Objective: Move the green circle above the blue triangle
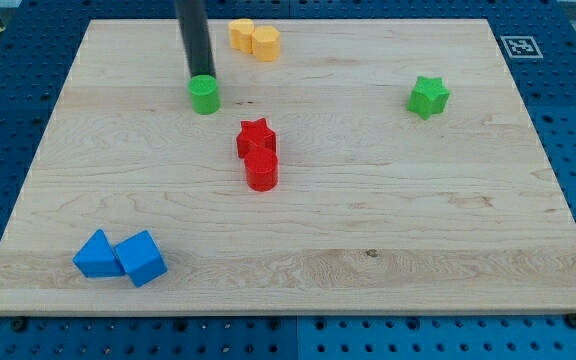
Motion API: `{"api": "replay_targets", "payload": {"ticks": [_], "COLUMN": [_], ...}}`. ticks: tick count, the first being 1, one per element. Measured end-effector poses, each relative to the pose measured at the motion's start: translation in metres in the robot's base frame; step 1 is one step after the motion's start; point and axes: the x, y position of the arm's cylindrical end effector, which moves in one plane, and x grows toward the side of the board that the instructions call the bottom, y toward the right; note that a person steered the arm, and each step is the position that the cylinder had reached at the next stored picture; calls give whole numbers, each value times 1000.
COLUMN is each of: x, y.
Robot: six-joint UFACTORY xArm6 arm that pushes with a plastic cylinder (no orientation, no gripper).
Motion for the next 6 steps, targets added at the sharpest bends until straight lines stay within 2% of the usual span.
{"api": "replay_targets", "payload": {"ticks": [1,2,3,5,6], "x": [-20,-17,7,50,52], "y": [21,75,62,-58,-69]}}
